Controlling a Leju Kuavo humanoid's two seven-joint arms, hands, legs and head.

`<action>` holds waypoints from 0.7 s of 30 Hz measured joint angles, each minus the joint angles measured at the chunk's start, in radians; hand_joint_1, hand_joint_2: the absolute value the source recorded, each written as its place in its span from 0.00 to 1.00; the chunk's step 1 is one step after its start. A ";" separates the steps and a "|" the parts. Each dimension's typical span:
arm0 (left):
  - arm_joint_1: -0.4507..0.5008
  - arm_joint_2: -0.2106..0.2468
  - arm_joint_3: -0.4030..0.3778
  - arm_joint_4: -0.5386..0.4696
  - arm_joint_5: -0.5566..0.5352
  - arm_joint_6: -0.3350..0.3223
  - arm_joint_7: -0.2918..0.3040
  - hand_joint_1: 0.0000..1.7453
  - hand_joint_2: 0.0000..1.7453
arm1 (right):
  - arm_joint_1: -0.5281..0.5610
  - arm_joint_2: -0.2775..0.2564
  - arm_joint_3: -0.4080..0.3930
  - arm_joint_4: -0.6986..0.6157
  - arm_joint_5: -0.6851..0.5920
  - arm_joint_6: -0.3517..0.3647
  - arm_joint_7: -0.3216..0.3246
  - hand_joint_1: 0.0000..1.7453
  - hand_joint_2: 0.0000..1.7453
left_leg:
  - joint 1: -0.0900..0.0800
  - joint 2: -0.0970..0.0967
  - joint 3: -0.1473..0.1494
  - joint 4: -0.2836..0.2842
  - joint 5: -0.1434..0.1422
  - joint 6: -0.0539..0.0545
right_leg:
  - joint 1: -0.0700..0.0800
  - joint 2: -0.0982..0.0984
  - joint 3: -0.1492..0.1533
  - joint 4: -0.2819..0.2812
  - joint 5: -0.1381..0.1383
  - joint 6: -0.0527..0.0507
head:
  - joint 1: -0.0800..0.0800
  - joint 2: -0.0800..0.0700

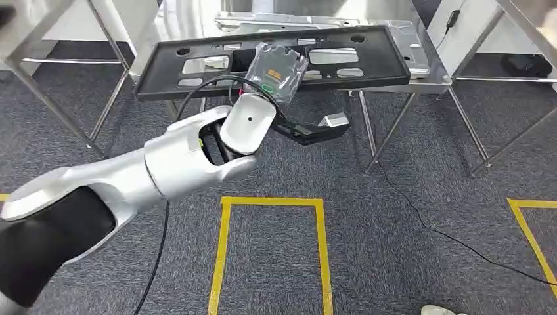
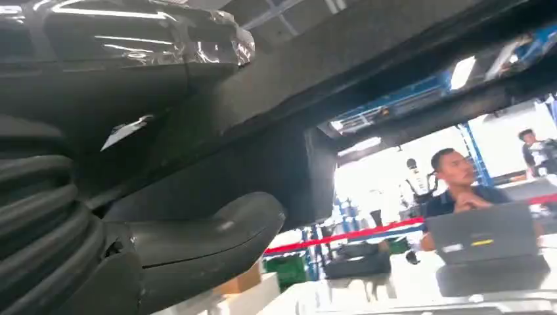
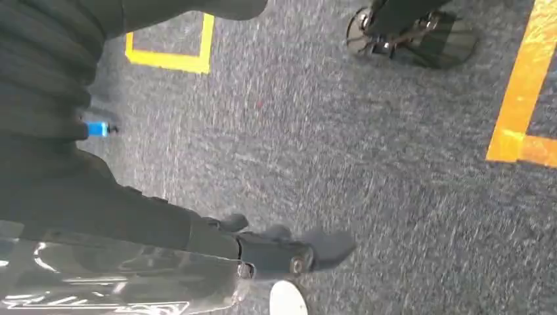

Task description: Take the parts from the cabinet and place them on the table.

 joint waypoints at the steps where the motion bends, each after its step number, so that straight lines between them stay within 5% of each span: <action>1: 0.000 0.001 0.003 0.002 0.000 0.000 0.000 1.00 1.00 | 0.000 0.000 0.000 0.000 0.000 0.002 0.000 0.00 1.00 | 0.006 0.001 0.004 -0.003 0.002 0.003 | 0.000 -0.001 -0.002 0.006 -0.011 0.006 | -0.003 0.000; 3: -0.001 0.001 0.012 0.005 0.000 0.000 0.000 1.00 1.00 | -0.002 0.004 0.001 0.000 0.000 0.003 -0.002 0.00 1.00 | 0.008 0.004 0.007 -0.004 -0.001 0.010 | -0.005 -0.004 -0.044 0.098 -0.066 0.020 | 0.020 0.000; 5: 0.002 0.003 0.012 0.008 0.002 -0.001 0.001 1.00 1.00 | -0.001 0.004 0.001 0.000 0.000 0.003 -0.002 0.00 1.00 | 0.008 0.007 0.007 -0.004 -0.002 0.012 | -0.010 -0.004 -0.125 0.257 -0.128 0.029 | 0.030 0.000; 6: 0.004 0.005 0.012 0.010 0.002 -0.001 0.001 1.00 1.00 | 0.000 0.004 0.001 0.000 0.005 0.003 0.001 0.00 1.00 | 0.007 0.008 0.007 -0.003 -0.003 0.013 | -0.012 -0.004 -0.150 0.300 -0.132 0.030 | 0.034 0.000; 8: 0.004 0.006 0.013 0.012 0.002 0.000 0.001 1.00 1.00 | 0.000 0.004 0.002 0.000 0.017 0.003 0.004 0.00 1.00 | 0.006 0.009 0.010 -0.003 -0.005 0.013 | -0.012 -0.005 -0.132 0.247 -0.077 0.026 | 0.037 0.000; 10: 0.003 0.005 0.019 0.012 0.002 0.000 0.001 1.00 1.00 | -0.002 0.004 0.003 0.000 0.023 0.003 0.005 0.00 1.00 | 0.005 0.010 0.019 -0.004 -0.011 0.008 | -0.011 -0.004 -0.044 0.063 0.022 0.012 | 0.038 0.000; 11: 0.002 0.005 0.020 0.012 0.002 0.000 0.001 1.00 1.00 | -0.002 0.003 0.003 0.000 0.023 0.003 0.005 0.00 1.00 | 0.005 0.013 0.019 -0.006 -0.012 0.006 | -0.008 -0.002 -0.016 0.015 0.019 0.005 | 0.038 0.000; 15: 0.003 0.007 0.020 0.014 0.002 -0.001 0.001 1.00 1.00 | -0.002 0.003 0.004 0.000 0.023 0.003 0.008 0.00 1.00 | 0.005 0.017 0.024 -0.020 -0.007 -0.017 | 0.001 -0.003 -0.008 -0.007 0.013 -0.007 | 0.037 0.000; 17: 0.001 0.008 0.024 0.014 0.002 0.000 0.001 1.00 1.00 | -0.004 0.006 0.004 0.000 0.024 0.003 0.008 0.00 1.00 | 0.002 0.011 0.022 -0.002 -0.032 -0.024 | -0.007 -0.007 0.013 -0.042 0.026 -0.021 | 0.031 0.000; 20: 0.001 0.008 0.024 0.016 0.002 -0.001 0.001 1.00 1.00 | -0.006 0.005 0.005 0.002 0.024 0.005 0.011 0.00 1.00 | 0.002 -0.002 -0.078 0.197 -0.126 -0.028 | -0.004 -0.009 0.016 -0.043 0.026 -0.028 | 0.012 0.000; 21: 0.004 0.010 0.024 0.017 0.002 -0.001 0.001 1.00 1.00 | -0.007 0.008 0.005 0.002 0.026 0.007 0.011 0.00 1.00 | 0.002 -0.002 -0.109 0.249 -0.137 -0.030 | -0.002 -0.017 0.016 -0.041 0.024 -0.030 | 0.010 0.000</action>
